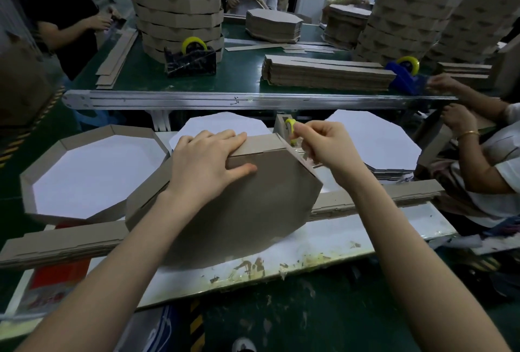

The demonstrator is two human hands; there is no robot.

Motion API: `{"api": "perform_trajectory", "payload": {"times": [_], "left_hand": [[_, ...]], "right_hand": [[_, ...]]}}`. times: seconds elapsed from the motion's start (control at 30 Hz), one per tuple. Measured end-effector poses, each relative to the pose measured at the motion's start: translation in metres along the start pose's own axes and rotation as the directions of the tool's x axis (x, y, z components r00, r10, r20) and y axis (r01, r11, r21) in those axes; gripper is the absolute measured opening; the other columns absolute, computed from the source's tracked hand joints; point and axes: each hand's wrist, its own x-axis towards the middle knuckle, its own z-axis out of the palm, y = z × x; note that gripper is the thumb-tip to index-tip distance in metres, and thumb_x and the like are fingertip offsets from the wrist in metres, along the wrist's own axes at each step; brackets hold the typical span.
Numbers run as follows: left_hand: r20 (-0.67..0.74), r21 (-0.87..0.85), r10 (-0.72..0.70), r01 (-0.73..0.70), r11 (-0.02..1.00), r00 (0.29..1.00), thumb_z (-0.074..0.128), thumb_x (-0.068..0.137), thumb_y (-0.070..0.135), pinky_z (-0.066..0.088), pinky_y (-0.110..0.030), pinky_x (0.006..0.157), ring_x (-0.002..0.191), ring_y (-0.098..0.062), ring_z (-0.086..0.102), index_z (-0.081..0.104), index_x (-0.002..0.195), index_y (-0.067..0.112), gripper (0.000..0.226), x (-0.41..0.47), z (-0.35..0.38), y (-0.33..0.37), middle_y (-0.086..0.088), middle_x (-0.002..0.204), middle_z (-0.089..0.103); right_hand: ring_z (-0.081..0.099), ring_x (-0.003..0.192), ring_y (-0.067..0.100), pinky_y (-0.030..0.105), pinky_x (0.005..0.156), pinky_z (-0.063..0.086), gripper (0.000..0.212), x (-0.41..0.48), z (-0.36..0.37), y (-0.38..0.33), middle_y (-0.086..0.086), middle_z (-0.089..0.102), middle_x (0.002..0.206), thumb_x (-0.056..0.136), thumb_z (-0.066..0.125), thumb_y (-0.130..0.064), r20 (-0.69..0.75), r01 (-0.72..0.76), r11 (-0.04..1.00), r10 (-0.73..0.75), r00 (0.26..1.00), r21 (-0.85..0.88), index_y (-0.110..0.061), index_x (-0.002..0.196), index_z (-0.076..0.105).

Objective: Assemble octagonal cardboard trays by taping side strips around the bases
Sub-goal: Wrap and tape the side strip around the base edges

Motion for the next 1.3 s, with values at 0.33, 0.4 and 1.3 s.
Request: {"api": "perform_trajectory", "payload": {"times": [0.33, 0.4, 1.3], "left_hand": [[-0.059, -0.080, 0.010, -0.015, 0.997, 0.998, 0.027, 0.087, 0.073, 0.039, -0.031, 0.077, 0.099, -0.017, 0.062, 0.061, 0.122, 0.049, 0.054, 0.007, -0.001, -0.001, 0.021, 0.114, 0.067], [-0.029, -0.082, 0.035, -0.037, 0.996, 0.999, 0.026, 0.087, 0.073, 0.044, -0.035, 0.086, 0.110, -0.018, 0.061, 0.054, 0.127, 0.052, 0.053, 0.011, 0.001, -0.006, 0.015, 0.124, 0.065], [-0.012, -0.233, -0.024, 0.021, 0.972, 1.000, 0.041, 0.077, 0.077, 0.036, -0.016, 0.074, 0.096, 0.008, 0.042, 0.063, 0.123, 0.042, 0.061, 0.053, 0.013, -0.030, 0.049, 0.108, 0.035]], "right_hand": [[0.057, 0.072, 0.019, 0.035, 0.059, 0.058, 0.021, 0.103, -0.015, 0.104, 0.006, 0.058, 0.090, 0.095, 0.054, -0.007, -0.102, -0.439, 0.898, 0.436, 0.894, -0.013, -0.009, 0.113, 0.063], [0.063, 0.071, 0.023, 0.047, 0.078, 0.061, 0.017, 0.127, -0.015, 0.124, 0.007, 0.058, 0.092, 0.095, 0.055, -0.007, -0.081, -0.491, 0.868, 0.485, 0.871, -0.079, -0.010, 0.110, 0.062], [0.052, 0.057, 0.019, 0.025, 0.051, 0.039, 0.013, 0.225, 0.009, 0.217, 0.008, 0.056, 0.076, 0.096, 0.046, -0.017, -0.148, -0.709, 0.678, 0.735, 0.662, 0.194, -0.007, 0.094, 0.055]]}}
